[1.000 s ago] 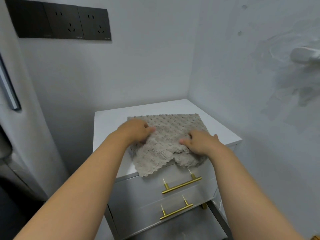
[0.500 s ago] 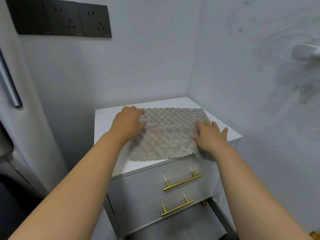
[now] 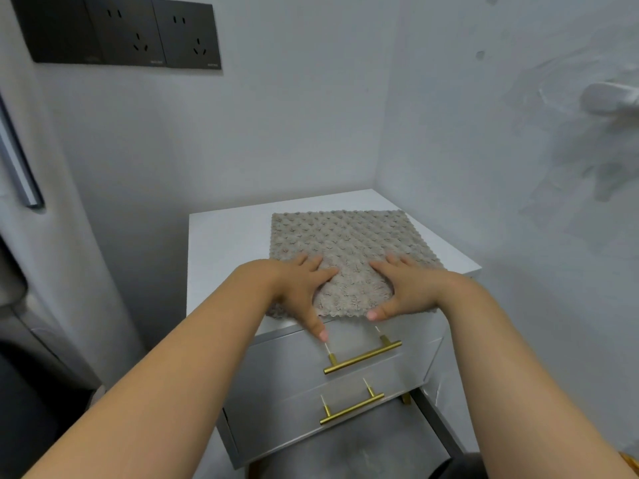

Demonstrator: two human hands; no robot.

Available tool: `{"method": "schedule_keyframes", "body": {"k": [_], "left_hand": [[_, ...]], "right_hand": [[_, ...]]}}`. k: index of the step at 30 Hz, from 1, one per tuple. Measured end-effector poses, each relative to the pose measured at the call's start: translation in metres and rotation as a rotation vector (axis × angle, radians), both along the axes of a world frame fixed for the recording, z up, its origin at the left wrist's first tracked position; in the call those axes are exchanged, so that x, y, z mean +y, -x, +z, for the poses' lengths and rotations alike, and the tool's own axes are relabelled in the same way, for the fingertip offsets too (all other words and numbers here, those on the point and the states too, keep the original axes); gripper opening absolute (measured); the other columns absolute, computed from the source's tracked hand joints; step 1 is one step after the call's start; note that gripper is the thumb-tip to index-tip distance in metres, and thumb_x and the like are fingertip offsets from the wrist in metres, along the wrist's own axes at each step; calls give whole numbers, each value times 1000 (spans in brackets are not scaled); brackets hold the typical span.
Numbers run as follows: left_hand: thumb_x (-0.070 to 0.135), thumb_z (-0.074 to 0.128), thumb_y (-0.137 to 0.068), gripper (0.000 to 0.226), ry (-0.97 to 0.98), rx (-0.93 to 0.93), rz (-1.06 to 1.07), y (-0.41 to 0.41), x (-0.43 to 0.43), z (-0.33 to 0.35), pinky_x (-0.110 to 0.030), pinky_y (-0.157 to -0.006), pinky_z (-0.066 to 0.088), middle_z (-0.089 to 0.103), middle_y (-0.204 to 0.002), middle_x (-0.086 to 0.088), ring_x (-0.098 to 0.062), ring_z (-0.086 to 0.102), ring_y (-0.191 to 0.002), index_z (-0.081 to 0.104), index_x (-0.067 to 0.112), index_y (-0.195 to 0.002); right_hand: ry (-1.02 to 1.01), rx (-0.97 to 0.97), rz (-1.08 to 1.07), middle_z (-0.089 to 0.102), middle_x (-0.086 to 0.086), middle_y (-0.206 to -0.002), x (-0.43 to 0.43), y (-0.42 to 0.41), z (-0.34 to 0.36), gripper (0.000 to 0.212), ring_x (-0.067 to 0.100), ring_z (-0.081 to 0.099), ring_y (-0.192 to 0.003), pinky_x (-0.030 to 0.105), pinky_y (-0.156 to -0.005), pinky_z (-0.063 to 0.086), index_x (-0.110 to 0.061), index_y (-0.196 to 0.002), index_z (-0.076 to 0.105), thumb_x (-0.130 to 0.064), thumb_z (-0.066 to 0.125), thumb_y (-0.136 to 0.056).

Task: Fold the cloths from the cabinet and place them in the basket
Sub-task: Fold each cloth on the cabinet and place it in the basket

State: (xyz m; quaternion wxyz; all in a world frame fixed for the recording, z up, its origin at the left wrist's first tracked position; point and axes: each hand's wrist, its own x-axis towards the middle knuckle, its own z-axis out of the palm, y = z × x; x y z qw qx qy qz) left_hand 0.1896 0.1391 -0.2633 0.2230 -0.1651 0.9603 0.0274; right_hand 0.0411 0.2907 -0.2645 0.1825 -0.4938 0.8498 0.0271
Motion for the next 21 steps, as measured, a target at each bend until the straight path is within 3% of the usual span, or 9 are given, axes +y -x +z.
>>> {"method": "schedule_keyframes", "body": {"k": [3,5,7,10,12,14,16,18,21], "left_hand": [[60,70,-72,119,54,1,23,4,8,-5,-52,-118,7,-20,-158,0,-25,-15,-146,-15,29,-149],[57,66,-78,108,36,40,24,5,11,-3,-49,-118,13,-9,-160,-1,-26,-2,-147,-6,26,-152],[46,62,-86,81,-37,131,8,4,13,5,-41,-113,28,25,-154,-4,-27,27,-141,21,19,-150],[14,51,-90,31,-100,328,23,-3,9,22,-30,-90,44,63,-117,-4,-21,57,-106,62,14,-119],[4,48,-84,17,-101,462,71,-9,0,25,-29,-62,37,55,-73,-5,-19,47,-67,61,9,-74],[4,51,-83,31,-101,588,158,-15,-10,24,-27,-52,21,34,-58,-2,-16,28,-57,38,13,-56],[9,59,-84,31,-169,696,256,-21,-21,18,-26,-51,23,37,-56,-1,-14,32,-55,48,14,-56],[15,70,-82,13,-317,813,369,-27,-30,10,-24,-53,30,50,-61,0,-13,42,-57,67,8,-71],[14,75,-79,5,-603,950,571,-37,-41,-5,-21,-59,39,60,-64,1,-11,51,-60,72,13,-76]], "right_hand": [[-19,60,30,-22,3,-158,4,-8,-11,124,27,-16,-145,54,-117,-1,-33,-150,-12,-63,74,-65],[62,107,25,-21,5,-158,4,-15,-25,121,29,-16,-145,55,-116,-4,-34,-150,-11,-55,76,-68],[178,129,-7,-7,4,-160,5,-16,-30,105,28,-5,-147,54,-117,0,-31,-151,0,-37,72,-76],[396,124,-78,38,4,-146,12,-11,-17,64,27,32,-136,49,-114,20,-23,-140,37,-12,57,-81],[518,147,-169,57,4,-123,17,-8,-5,43,27,49,-115,41,-107,31,-20,-119,56,-2,52,-80],[572,252,-245,62,5,-100,20,-3,-2,28,28,52,-96,37,-96,34,-17,-96,60,1,50,-77],[583,293,-313,58,3,-83,20,4,-6,18,30,52,-87,35,-81,35,-16,-82,54,0,50,-75],[652,206,-410,57,2,-78,22,9,-13,14,30,53,-83,31,-70,37,-15,-80,56,-2,51,-76],[894,25,-535,59,10,-74,24,15,-17,14,25,51,-72,29,-55,32,-5,-76,63,0,51,-79]]}}
